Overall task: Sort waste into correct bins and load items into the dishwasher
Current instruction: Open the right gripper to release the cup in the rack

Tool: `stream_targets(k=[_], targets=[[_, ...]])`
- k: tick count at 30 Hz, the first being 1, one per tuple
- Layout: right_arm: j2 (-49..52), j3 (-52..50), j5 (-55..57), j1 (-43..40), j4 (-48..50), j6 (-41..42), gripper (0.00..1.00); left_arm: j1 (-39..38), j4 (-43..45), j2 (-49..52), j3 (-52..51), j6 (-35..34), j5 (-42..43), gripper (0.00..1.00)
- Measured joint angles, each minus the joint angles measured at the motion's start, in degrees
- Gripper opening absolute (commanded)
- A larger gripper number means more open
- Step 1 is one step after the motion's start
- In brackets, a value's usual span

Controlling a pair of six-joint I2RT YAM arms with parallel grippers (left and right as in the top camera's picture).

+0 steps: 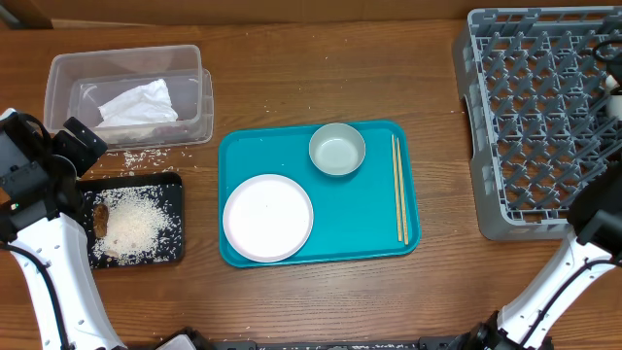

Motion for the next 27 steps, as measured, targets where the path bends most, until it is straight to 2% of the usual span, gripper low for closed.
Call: stream_targets(k=[14, 21, 27], targets=[[1.64, -0.09, 3.28, 0.09, 0.17, -0.63, 0.06, 0.00, 0.00, 0.00, 0.00, 0.00, 0.00, 1.00], [1.66, 4.26, 10.10, -0.33, -9.22, -0.42, 0.04, 0.00, 0.00, 0.00, 0.00, 0.00, 0.00, 1.00], [1.95, 12.17, 10.43, -3.21, -15.80, 1.42, 0.04, 0.00, 0.02, 0.00, 0.00, 0.00, 0.00, 1.00]])
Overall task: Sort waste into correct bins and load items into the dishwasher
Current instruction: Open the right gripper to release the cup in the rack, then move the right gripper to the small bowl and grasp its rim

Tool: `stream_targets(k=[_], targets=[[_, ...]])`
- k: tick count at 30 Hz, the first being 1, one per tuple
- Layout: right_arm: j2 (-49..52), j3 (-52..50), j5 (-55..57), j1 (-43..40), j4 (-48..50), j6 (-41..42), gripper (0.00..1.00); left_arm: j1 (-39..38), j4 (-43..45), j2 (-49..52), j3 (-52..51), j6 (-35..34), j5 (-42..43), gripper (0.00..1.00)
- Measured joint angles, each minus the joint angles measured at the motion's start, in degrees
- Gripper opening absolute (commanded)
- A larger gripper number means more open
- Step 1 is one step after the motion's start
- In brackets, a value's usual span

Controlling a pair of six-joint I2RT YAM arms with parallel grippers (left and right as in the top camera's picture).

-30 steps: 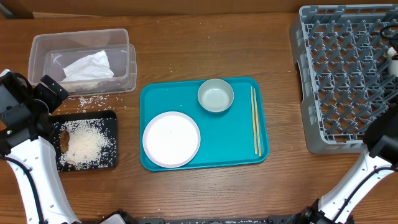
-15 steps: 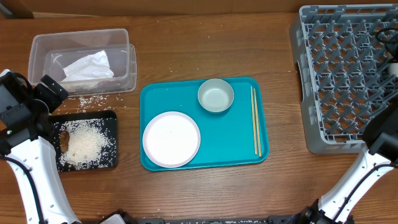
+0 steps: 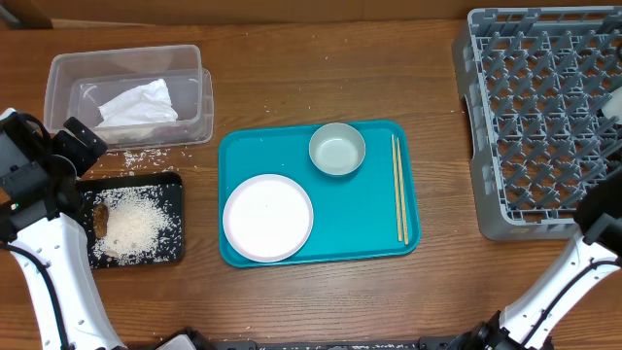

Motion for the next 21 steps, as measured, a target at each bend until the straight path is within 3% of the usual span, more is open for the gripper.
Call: stream_targets(k=[7, 10, 12, 13, 15, 18, 20, 21], targets=[[-3.85, 2.51, -10.05, -0.94, -2.47, 0.76, 0.04, 0.00, -0.02, 0.00, 0.00, 0.00, 0.00, 1.00], [-7.56, 2.54, -19.32, -0.81, -5.05, 0.63, 0.05, 0.00, -0.02, 0.00, 0.00, 0.00, 0.00, 1.00], [-11.58, 2.62, -28.89, -0.72, -7.39, -0.83, 0.11, 0.00, 0.00, 0.00, 0.00, 0.00, -0.02, 1.00], [-13.94, 2.78, -35.01, -0.70, -9.55, -2.34, 0.17, 0.00, -0.02, 0.00, 0.00, 0.00, 0.00, 1.00], [-17.75, 2.84, -43.89, -0.57, -13.60, -5.22, 0.38, 0.00, -0.02, 0.00, 0.00, 0.00, 0.00, 1.00], [-23.50, 3.41, -55.56, 0.31, -20.68, -9.79, 0.94, 0.00, -0.02, 0.00, 0.00, 0.00, 0.00, 1.00], [-26.58, 4.35, -60.81, 2.71, -25.00, -14.27, 0.95, 0.00, 0.00, 0.00, 0.00, 0.00, 0.00, 1.00], [-27.21, 4.57, -61.59, 4.04, -26.95, -15.87, 0.87, 0.00, 0.00, 0.00, 0.00, 0.00, 0.00, 1.00]])
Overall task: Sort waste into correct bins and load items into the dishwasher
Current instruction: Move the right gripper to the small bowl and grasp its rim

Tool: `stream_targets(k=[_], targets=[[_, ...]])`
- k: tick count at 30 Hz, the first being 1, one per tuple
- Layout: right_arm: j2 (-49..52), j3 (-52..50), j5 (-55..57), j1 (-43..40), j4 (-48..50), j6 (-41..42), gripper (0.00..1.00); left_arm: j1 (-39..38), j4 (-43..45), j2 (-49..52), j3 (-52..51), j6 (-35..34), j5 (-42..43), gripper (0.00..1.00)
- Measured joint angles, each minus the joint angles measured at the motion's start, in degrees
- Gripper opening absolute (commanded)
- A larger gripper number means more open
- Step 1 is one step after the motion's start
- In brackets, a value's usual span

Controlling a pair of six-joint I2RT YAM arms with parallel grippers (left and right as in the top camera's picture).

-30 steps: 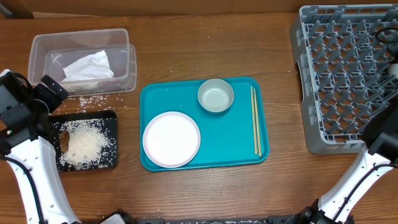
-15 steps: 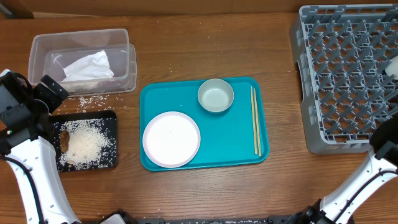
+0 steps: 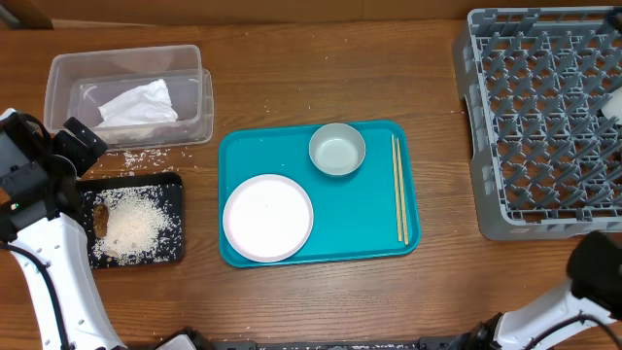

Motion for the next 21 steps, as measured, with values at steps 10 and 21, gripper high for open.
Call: stream_targets(k=[10, 21], targets=[[2.08, -4.90, 1.40, 28.30, -2.49, -11.61, 0.59, 0.00, 0.00, 0.00, 0.00, 0.00, -0.02, 1.00], [6.75, -8.76, 22.29, 53.18, 9.33, -0.37, 0.84, 0.00, 0.00, 0.00, 0.00, 0.00, 0.00, 1.00]])
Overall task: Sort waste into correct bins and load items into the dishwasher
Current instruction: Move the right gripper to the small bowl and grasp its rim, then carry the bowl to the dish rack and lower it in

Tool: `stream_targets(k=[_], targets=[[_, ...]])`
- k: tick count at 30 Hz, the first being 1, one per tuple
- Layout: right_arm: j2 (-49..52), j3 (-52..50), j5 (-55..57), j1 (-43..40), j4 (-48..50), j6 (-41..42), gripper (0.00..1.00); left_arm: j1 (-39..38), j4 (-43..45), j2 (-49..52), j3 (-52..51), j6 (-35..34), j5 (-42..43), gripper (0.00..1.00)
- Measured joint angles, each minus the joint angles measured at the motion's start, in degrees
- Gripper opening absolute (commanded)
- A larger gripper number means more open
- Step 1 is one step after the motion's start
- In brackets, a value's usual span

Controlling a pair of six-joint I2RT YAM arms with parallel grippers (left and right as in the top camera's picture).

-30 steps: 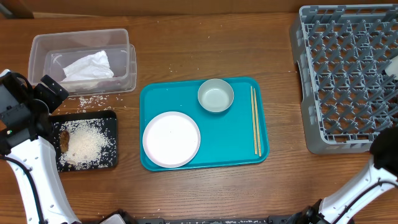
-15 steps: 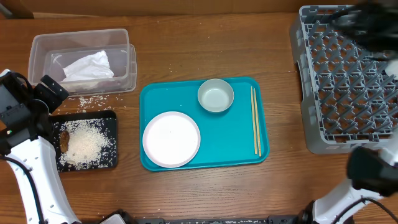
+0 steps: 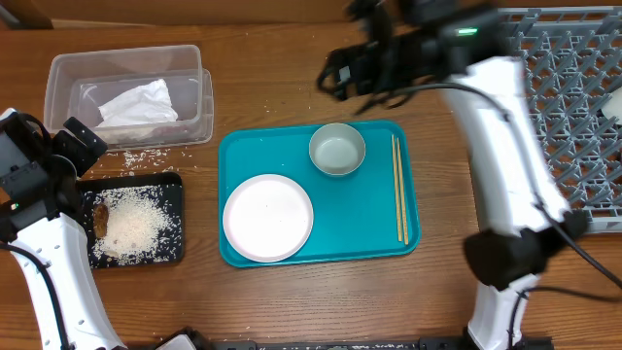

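On the teal tray (image 3: 374, 238) lie a white plate (image 3: 267, 217), a pale green bowl (image 3: 337, 150) and a pair of chopsticks (image 3: 398, 190). My right gripper (image 3: 337, 78) hangs blurred just beyond the tray's far edge, above the bowl; its jaws cannot be made out. The right arm crosses in front of the grey dishwasher rack (image 3: 573, 107), where a white item (image 3: 614, 101) shows at the frame's right edge. My left gripper (image 3: 80, 139) sits at the far left between the clear bin and the black tray; whether it is open is unclear.
A clear plastic bin (image 3: 190, 92) holding crumpled white paper (image 3: 136, 102) stands at the back left. In front of it lies a black tray (image 3: 173, 190) of spilled rice (image 3: 131, 224), with loose grains scattered on the wood around it.
The right arm, then low at the frame's bottom right corner, now reaches across the rack's left side, with its gripper over the tray's far edge near the bowl. The left arm is unchanged.
The right arm was over the rack at the right edge, with a white item beside it. Then it was lower, beside the rack's front corner, the white item lying in the rack. It then stood at the bottom right corner, and now it reaches toward the bowl.
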Motion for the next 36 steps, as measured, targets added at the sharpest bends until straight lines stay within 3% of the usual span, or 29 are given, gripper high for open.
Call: stream_targets(k=[10, 25, 29, 33, 36], targets=[[19.71, -5.55, 21.18, 14.93, 4.22, 9.35, 0.76, 0.00, 0.00, 0.00, 0.00, 0.00, 0.00, 1.00], [23.19, -7.45, 31.26, 16.76, 5.62, 17.11, 0.49, 0.00, 0.00, 0.00, 0.00, 0.00, -0.02, 1.00], [23.56, -10.56, 31.39, 16.74, 6.60, 18.12, 0.32, 0.00, 0.00, 0.00, 0.00, 0.00, 0.00, 1.00], [23.96, -11.02, 31.47, 16.76, 5.62, 18.60, 0.04, 0.00, 0.00, 0.00, 0.00, 0.00, 0.00, 1.00], [23.98, -9.90, 31.95, 16.74, 2.78, 18.71, 0.04, 0.00, 0.00, 0.00, 0.00, 0.00, -0.02, 1.00]])
